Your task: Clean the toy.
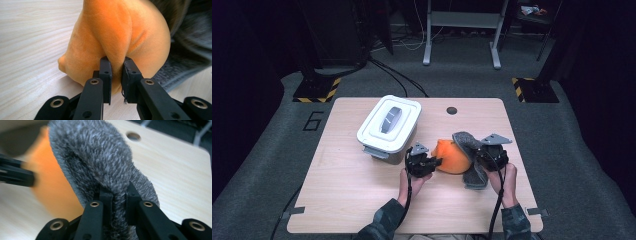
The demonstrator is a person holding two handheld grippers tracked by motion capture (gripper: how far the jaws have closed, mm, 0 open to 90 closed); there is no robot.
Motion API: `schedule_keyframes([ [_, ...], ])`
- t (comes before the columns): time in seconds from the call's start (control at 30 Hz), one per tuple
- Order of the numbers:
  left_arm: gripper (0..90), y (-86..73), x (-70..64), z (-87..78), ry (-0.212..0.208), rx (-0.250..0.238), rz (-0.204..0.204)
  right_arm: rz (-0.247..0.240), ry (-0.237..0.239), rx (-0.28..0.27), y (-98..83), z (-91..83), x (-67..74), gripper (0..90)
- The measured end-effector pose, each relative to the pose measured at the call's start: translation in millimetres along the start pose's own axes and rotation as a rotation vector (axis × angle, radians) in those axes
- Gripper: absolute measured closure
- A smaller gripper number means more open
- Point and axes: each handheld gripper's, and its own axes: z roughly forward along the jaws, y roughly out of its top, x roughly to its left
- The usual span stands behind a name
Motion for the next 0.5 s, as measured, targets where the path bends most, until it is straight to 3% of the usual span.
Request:
schedule_keyframes([
  [0.13, 79.4, 0.4, -0.3, -0.1, 0.007, 0.001, 0.009, -0.062, 0.041, 0.010, 7.9, 1.2, 15.4, 80.6],
  [0.2, 78.9, 0.6, -1.2, -0.2, 0.016, 0.003, 0.022, -0.059, 0.047, 0.035, 7.5, 10.1, 19.7, 80.6],
  [0.33, 72.2, 1.6, -3.5, -1.1, 0.041, 0.009, 0.062, -0.041, 0.044, 0.028, 5.2, 19.7, 19.0, 80.9],
  [0.37, 67.5, 2.5, -5.2, -2.2, 0.059, 0.020, 0.084, -0.038, 0.046, 0.032, 5.1, 19.6, 18.7, 80.9],
  [0.43, 59.2, 3.1, -13.9, -3.6, 0.125, 0.025, 0.174, -0.040, 0.045, 0.031, 5.2, 20.1, 17.5, 80.9],
  [0.5, 54.1, 2.4, -20.5, -3.1, 0.162, 0.038, 0.243, -0.031, 0.046, 0.030, 5.1, 20.6, 16.8, 80.9],
])
